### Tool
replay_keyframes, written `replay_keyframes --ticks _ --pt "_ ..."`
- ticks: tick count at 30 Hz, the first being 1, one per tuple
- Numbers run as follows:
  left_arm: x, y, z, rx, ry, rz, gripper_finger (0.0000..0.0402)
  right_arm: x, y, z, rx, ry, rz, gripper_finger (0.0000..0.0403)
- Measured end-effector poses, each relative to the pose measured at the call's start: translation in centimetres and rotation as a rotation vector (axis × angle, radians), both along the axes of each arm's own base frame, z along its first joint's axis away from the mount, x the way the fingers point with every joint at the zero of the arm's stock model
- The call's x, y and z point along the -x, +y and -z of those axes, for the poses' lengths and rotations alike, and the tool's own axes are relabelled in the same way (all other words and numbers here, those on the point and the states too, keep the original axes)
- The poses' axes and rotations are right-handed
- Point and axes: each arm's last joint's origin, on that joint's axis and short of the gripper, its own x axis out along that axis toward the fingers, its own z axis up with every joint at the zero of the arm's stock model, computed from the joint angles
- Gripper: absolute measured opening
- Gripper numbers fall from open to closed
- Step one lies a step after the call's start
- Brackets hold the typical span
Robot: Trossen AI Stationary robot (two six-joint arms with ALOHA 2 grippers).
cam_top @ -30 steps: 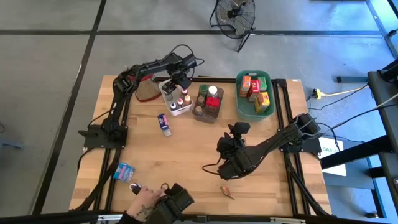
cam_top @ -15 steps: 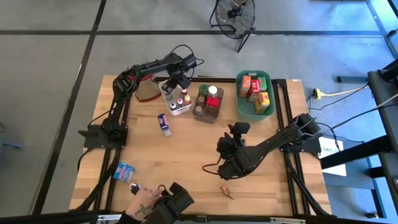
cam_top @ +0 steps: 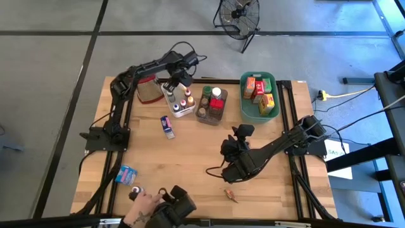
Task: Pick & Place Kitchen Items
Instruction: Adjust the yellow food coloring in the white bin
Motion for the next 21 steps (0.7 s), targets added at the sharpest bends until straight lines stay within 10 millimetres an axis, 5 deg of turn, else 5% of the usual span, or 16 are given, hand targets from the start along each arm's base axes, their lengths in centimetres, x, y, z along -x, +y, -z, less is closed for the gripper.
replay_keyframes --ticks 21 --pt "-2.5 -4.5 -1.5 -0.434 0.315 0.008 0.0144 0.1 1.0 0.1 -0.007 -0.017 -0.043 0.0213"
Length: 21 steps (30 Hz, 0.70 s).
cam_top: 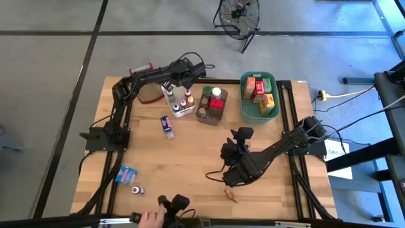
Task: Pick & Place Kitchen Items
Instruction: Adjust the yellow food coloring in the white bin
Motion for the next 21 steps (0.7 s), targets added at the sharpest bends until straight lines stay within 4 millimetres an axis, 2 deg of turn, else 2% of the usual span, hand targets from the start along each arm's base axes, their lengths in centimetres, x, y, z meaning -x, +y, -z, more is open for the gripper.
replay_keyframes --ticks 5,12,21 --pt "0.2 -1.1 0.0 -0.008 -0.02 -0.077 0.0144 0.0 0.4 0.0 0.004 -0.009 -0.023 0.0213" --pt "0.1 -1.6 0.0 -0.064 -0.082 -0.151 0.0144 -0.1 0.8 0.1 -0.002 -0.03 -0.038 0.0213" --pt "-0.1 -3.0 0.5 -0.071 -0.005 -0.142 0.0144 -0.4 0.9 0.1 -0.007 -0.038 -0.052 0.0213"
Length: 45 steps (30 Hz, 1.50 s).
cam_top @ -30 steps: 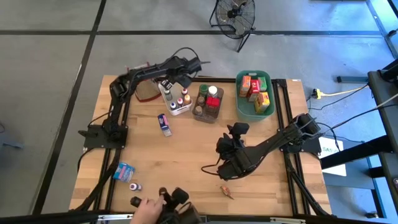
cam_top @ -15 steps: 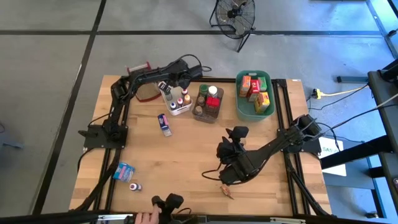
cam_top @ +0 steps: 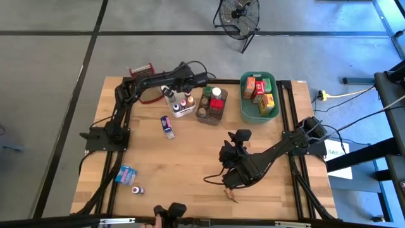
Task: Pick & Place Kitchen Items
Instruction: Adjust the yellow food coloring in the white bin
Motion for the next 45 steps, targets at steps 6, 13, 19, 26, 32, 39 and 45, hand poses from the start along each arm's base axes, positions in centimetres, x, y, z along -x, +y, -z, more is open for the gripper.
replay_keyframes --ticks 6,13,19,26,32,39,45 --pt "-0.2 -0.4 -0.1 -0.021 0.007 0.007 0.0144 -0.1 0.1 0.0 -0.003 -0.004 -0.004 0.0213" --pt "0.1 -0.5 -0.1 -0.002 0.038 0.01 0.0144 0.0 0.1 0.0 -0.01 0.002 -0.003 0.0213" --pt "0.3 -0.6 -0.2 -0.021 0.051 -0.003 0.0144 0.2 0.4 0.1 -0.029 0.018 -0.01 0.0213" --pt "0.5 -0.7 -0.5 -0.134 0.108 0.0 0.0144 0.2 0.5 0.1 -0.026 0.015 -0.014 0.0213" --pt "0.4 -1.6 -0.8 -0.218 0.123 0.002 0.0144 0.2 0.5 0.1 -0.025 0.014 -0.014 0.0213" --pt "-0.2 -3.4 -1.9 -0.341 0.079 0.047 0.0144 0.3 0.6 0.1 -0.023 0.014 -0.018 0.0213" --pt "1.2 -5.9 -4.0 -0.321 -0.01 0.057 0.0144 0.9 1.3 0.1 -0.024 0.026 -0.037 0.0213"
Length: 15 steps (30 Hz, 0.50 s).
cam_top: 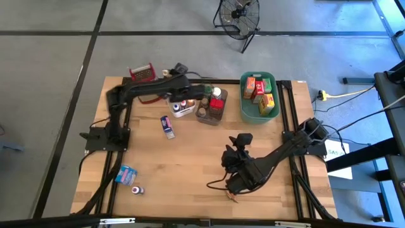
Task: Pick & Place Kitchen Items
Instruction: Adjust the yellow food coloring in the white bin
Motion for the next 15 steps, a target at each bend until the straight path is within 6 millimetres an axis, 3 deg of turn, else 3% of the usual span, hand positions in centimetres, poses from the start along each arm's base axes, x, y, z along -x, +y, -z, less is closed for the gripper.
replay_keyframes --ticks 8,11,15 --pt "8.3 -3.1 -1.1 0.049 0.123 0.084 0.0144 0.5 0.6 0.0 -0.005 -0.007 -0.01 0.0213" --pt "9.5 -4.1 -0.5 0.059 0.096 0.145 0.0144 0.3 0.4 0.0 -0.006 -0.009 -0.002 0.0213" --pt "9.6 -5.6 0.8 0.148 0.113 0.266 0.0143 0.1 0.2 0.0 -0.01 -0.014 0.005 0.0213"
